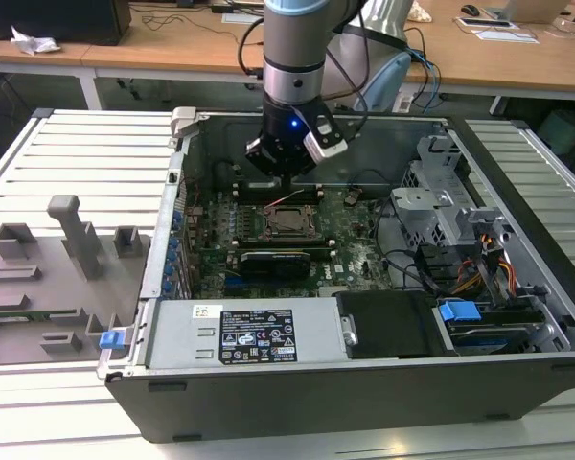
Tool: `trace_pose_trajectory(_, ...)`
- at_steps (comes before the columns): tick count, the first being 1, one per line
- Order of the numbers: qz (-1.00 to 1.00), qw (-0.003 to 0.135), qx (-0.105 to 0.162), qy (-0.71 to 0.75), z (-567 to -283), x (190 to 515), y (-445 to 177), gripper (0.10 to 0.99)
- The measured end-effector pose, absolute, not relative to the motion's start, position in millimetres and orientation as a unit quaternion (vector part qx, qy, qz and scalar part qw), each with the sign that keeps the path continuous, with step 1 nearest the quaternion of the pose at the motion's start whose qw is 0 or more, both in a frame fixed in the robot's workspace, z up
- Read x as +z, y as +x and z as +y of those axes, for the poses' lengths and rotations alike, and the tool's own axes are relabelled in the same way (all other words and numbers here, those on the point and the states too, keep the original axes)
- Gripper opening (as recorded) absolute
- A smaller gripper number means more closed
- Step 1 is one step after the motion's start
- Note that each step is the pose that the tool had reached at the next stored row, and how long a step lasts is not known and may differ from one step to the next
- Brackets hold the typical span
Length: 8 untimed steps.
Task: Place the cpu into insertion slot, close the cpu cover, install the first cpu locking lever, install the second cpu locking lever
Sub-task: 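Install the first cpu locking lever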
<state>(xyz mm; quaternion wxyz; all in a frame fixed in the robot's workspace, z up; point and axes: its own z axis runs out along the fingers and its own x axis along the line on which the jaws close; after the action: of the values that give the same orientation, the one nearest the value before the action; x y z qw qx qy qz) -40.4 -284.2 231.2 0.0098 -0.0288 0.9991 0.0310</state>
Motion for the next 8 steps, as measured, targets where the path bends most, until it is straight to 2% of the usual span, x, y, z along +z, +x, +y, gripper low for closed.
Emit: trace_pose_trajectory(8,0.999,0.01,0.031,-0.029,-279.0,224.3,-30.4,0.106)
